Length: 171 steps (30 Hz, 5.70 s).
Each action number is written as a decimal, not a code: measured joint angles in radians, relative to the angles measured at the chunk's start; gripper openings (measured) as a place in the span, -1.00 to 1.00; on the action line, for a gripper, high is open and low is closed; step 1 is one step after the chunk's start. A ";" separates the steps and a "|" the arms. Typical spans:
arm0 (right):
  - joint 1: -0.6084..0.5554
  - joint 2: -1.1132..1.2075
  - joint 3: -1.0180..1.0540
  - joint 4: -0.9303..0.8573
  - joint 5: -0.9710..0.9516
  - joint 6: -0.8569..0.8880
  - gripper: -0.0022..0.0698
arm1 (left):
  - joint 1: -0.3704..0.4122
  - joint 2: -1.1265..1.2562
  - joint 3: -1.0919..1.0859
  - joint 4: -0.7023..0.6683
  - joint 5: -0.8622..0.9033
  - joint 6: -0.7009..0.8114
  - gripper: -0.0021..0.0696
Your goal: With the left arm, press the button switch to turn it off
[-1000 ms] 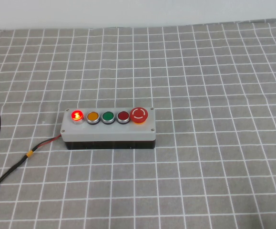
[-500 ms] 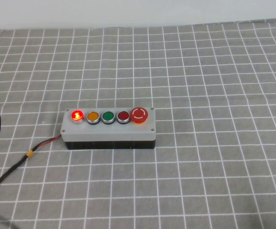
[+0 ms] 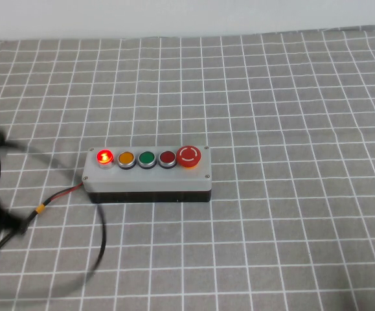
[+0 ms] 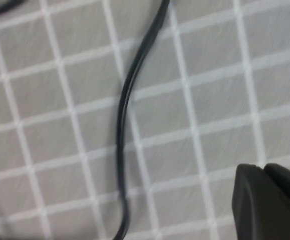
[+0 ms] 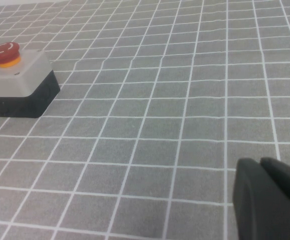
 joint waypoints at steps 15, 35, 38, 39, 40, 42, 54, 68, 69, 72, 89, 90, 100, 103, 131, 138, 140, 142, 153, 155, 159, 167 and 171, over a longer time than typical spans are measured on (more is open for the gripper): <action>0.000 0.000 0.000 0.000 0.000 0.000 -0.99 | 0.021 0.443 -0.589 -0.233 0.092 0.036 -0.95; 0.000 0.000 0.000 0.000 0.000 0.000 -0.99 | -0.139 0.643 -0.609 -0.163 0.019 -0.018 -0.95; 0.000 0.000 0.000 0.000 0.000 0.000 -0.99 | -0.139 0.654 -0.614 -0.157 0.012 -0.025 -0.95; 0.000 0.000 0.000 0.000 0.000 0.000 -0.99 | -0.139 0.656 -0.618 -0.155 0.012 -0.025 -0.95; 0.000 0.000 0.000 0.000 0.000 0.000 -0.99 | -0.139 0.658 -0.619 -0.155 0.012 -0.027 -0.95; 0.000 0.000 0.000 0.000 0.000 0.000 -0.99 | -0.139 0.662 -0.623 -0.155 0.016 -0.031 -0.95; 0.000 0.000 0.000 0.000 0.000 0.000 -0.99 | -0.139 0.675 -0.630 -0.153 0.025 -0.036 -0.95; 0.000 0.000 0.000 0.000 0.000 0.000 -0.99 | -0.139 0.626 -0.630 -0.129 0.049 -0.077 -0.95; 0.000 0.000 0.000 0.000 0.000 0.000 -0.99 | -0.139 0.604 -0.628 -0.121 0.061 -0.088 -0.95; 0.000 0.000 0.000 0.000 0.000 0.000 -0.99 | -0.139 0.521 -0.628 -0.093 0.097 -0.120 -0.95; 0.000 0.000 0.000 0.000 0.000 0.000 -0.99 | -0.139 -0.122 -0.186 0.063 0.029 -0.291 -0.95; 0.000 0.000 0.000 0.000 0.000 0.000 -0.99 | -0.139 -0.147 -0.167 0.065 0.034 -0.293 -0.95; 0.000 0.000 0.000 0.000 0.000 0.000 -0.99 | -0.139 -0.221 -0.138 0.070 0.134 -0.339 -0.95; 0.000 0.000 0.000 0.000 0.000 0.000 -0.99 | -0.139 -0.255 -0.110 0.076 0.088 -0.372 -0.95; 0.000 0.000 0.000 0.000 0.000 0.000 -0.99 | 0.072 -1.110 0.936 0.171 -0.962 -0.472 -0.95; 0.000 0.000 0.000 0.000 0.000 0.000 -0.99 | 0.097 -1.122 0.938 0.171 -0.982 -0.481 -0.95; 0.000 0.000 0.000 0.000 0.000 0.000 -0.99 | 0.097 -1.133 0.938 0.171 -0.970 -0.486 -0.95; 0.000 0.000 0.000 0.000 0.000 0.000 -0.99 | 0.097 -1.163 0.938 0.171 -0.957 -0.496 -0.95; 0.000 0.000 0.000 0.001 0.000 0.000 -0.99 | 0.097 -1.216 0.938 0.169 -0.902 -0.549 -0.95; 0.000 0.000 0.000 0.001 0.000 0.000 -0.99 | 0.097 -1.216 0.938 0.169 -0.898 -0.549 -0.95; 0.000 0.000 0.000 0.001 0.000 0.000 -0.99 | 0.097 -1.216 0.938 0.191 -0.884 -0.549 -0.95; 0.000 0.000 0.000 0.001 0.000 0.000 -0.99 | 0.099 -1.216 0.938 -0.014 -0.779 -0.293 -0.95; 0.000 0.000 0.000 0.001 0.000 0.000 -0.99 | 0.099 -1.216 0.938 -0.031 -0.709 -0.319 -0.95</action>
